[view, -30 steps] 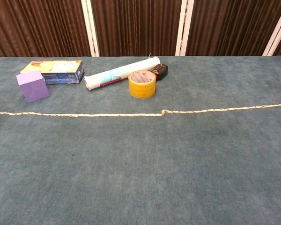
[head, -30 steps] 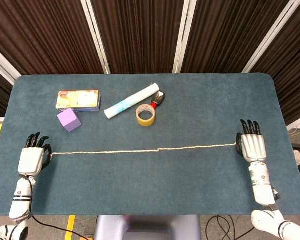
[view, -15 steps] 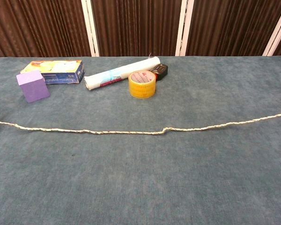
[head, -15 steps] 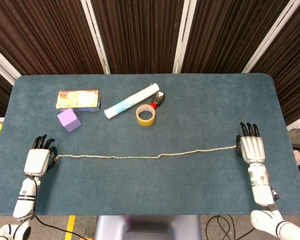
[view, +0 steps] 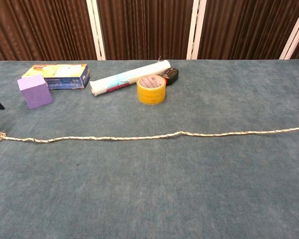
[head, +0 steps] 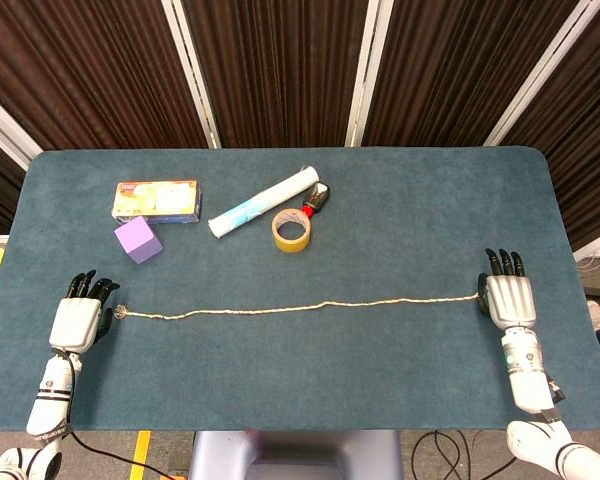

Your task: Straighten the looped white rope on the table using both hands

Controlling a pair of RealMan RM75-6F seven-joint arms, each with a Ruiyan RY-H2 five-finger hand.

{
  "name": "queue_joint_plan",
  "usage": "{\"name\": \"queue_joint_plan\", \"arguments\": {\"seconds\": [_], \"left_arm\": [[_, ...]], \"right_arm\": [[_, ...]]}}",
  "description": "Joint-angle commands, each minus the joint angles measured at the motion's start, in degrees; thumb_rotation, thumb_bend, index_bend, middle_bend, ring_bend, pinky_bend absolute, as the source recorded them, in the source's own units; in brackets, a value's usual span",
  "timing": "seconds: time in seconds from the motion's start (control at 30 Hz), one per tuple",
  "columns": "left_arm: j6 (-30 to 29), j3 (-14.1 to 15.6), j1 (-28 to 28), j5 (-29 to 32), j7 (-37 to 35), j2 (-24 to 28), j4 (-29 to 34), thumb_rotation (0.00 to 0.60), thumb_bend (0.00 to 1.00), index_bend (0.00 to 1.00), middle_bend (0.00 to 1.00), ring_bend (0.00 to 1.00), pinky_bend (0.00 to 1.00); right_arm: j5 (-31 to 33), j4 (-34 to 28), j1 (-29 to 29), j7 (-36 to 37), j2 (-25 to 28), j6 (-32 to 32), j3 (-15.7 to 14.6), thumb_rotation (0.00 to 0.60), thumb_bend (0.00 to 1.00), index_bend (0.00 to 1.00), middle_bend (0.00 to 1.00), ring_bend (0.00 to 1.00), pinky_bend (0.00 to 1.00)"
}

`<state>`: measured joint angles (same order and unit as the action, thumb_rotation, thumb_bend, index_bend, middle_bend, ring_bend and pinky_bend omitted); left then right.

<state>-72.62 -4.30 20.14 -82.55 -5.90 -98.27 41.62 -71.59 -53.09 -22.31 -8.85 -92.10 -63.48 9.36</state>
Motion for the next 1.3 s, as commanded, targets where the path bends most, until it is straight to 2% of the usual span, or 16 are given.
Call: {"name": "queue_joint_plan", "arguments": {"seconds": [0.03, 0.1, 0.17, 0.2, 0.43, 0.57, 0.7, 0.93, 1.07, 1.13, 1.3], "left_arm": [[0.0, 0.1, 0.0, -0.2, -0.1, 0.1, 0.5, 0.600, 0.53, 0.10, 0.21, 0.08, 0.12], [-0.5, 0.0, 0.0, -0.3, -0.2, 0.2, 0.8, 0.600, 0.50, 0.05, 0.21, 0.08, 0.12], [-0.8, 0.0, -0.1, -0.4, -0.2, 0.5, 1.2, 0.600, 0.50, 0.01, 0.21, 0.08, 0.13], [-0.9, 0.0, -0.1, -0.4, -0.2, 0.6, 1.4, 0.600, 0.50, 0.00, 0.20, 0.08, 0.13], [-1.1, 0.0, -0.5, -0.4, 0.0, 2.1, 3.9, 0.600, 0.47, 0.00, 0.13, 0.07, 0.14], [-1.4, -0.1, -0.6, -0.3, 0.4, 3.2, 5.9, 0.600, 0.46, 0.00, 0.07, 0.04, 0.14], [-2.2, -0.2, -1.1, -0.4, 0.4, 5.0, 9.0, 0.600, 0.47, 0.00, 0.03, 0.02, 0.14], [-7.9, 0.4, -3.8, -2.3, 1.0, 13.2, 21.6, 0.600, 0.47, 0.00, 0.00, 0.00, 0.13], [-7.6, 2.9, -6.0, -2.7, 3.0, 20.0, 30.9, 0.600, 0.46, 0.00, 0.00, 0.00, 0.13], [-8.0, 3.8, -7.1, -2.6, 4.1, 22.0, 33.8, 0.600, 0.46, 0.00, 0.00, 0.00, 0.13], [-9.3, 5.0, -8.9, -2.7, 5.8, 23.5, 36.1, 0.600, 0.46, 0.00, 0.00, 0.00, 0.10]], "right_arm": [[-0.1, -0.4, -0.1, -0.2, 0.3, 0.8, -0.3, 0.600, 0.55, 0.34, 0.16, 0.00, 0.00], [0.2, -0.9, -0.2, -0.8, 0.6, 1.4, -0.4, 0.600, 0.55, 0.11, 0.10, 0.00, 0.00], [0.9, -1.5, -0.2, -2.0, 1.2, 2.7, -0.6, 0.600, 0.54, 0.01, 0.05, 0.00, 0.00], [1.3, -2.0, -0.3, -2.6, 1.5, 3.5, -0.6, 0.600, 0.53, 0.00, 0.03, 0.00, 0.00], [4.5, -4.8, -0.5, -7.1, 3.7, 7.2, -0.6, 0.600, 0.29, 0.00, 0.00, 0.00, 0.00], [5.7, -7.0, -0.4, -9.0, 5.2, 7.5, -0.6, 0.600, 0.22, 0.00, 0.00, 0.00, 0.00], [5.8, -10.8, 0.3, -9.6, 7.5, 6.0, -0.6, 0.600, 0.20, 0.00, 0.00, 0.00, 0.00], [1.4, -24.7, 5.9, -10.1, 15.5, -7.0, -1.4, 0.600, 0.20, 0.00, 0.00, 0.00, 0.00], [-2.0, -32.1, 10.2, -11.9, 20.0, -14.5, -3.5, 0.600, 0.20, 0.00, 0.00, 0.00, 0.00], [-3.3, -34.4, 12.0, -12.4, 21.4, -16.9, -4.7, 0.600, 0.20, 0.00, 0.00, 0.00, 0.00], [-4.7, -36.6, 14.4, -12.1, 22.5, -19.3, -6.7, 0.600, 0.20, 0.00, 0.00, 0.00, 0.00]]}}
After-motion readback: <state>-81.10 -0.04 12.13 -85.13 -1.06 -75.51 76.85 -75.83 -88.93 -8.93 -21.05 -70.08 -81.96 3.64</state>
